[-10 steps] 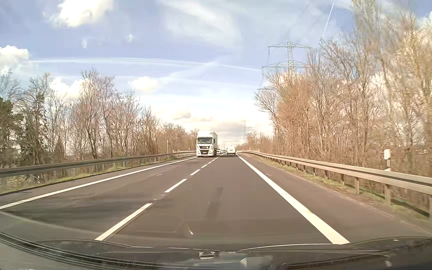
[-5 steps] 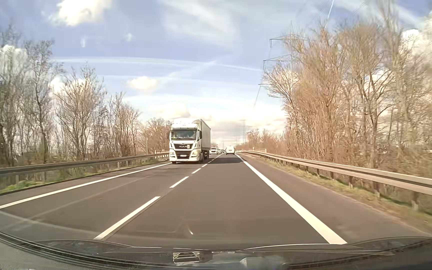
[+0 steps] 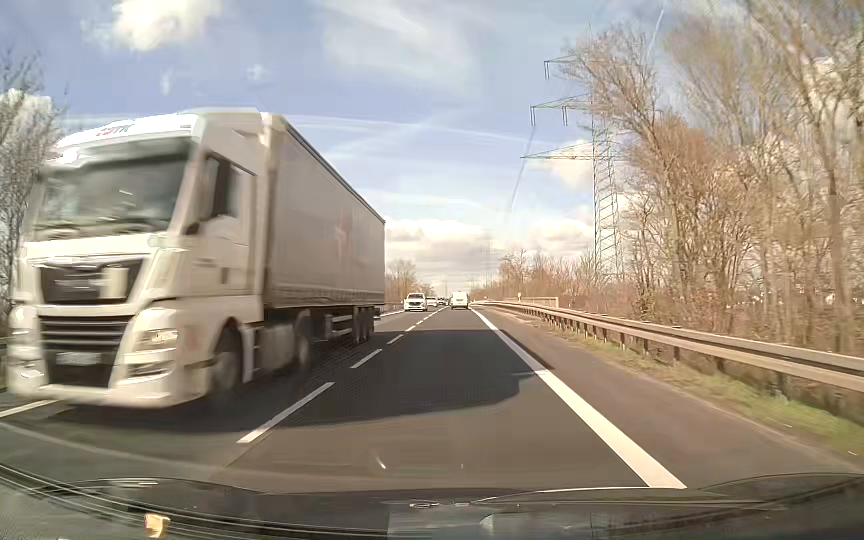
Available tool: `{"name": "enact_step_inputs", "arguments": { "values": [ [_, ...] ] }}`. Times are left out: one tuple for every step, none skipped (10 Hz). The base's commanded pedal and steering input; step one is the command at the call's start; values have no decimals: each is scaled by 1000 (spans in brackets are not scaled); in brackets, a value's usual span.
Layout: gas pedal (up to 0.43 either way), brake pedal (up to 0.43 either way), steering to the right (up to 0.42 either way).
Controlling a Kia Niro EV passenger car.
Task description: Follow the waypoints while adhering to traffic rules and regulations
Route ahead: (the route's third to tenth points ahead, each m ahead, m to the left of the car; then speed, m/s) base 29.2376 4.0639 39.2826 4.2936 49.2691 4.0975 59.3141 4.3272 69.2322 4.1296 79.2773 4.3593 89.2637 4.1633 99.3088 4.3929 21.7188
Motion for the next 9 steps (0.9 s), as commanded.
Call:
{"name": "enact_step_inputs", "arguments": {
  "values": [
    [0,0,-5],
    [0,0,-5],
    [0,0,-5],
    [0,0,-4],
    [0,0,-4],
    [0,0,-3],
    [0,0,-1],
    [0,0,-1],
    [0,0,-1]
  ]
}}
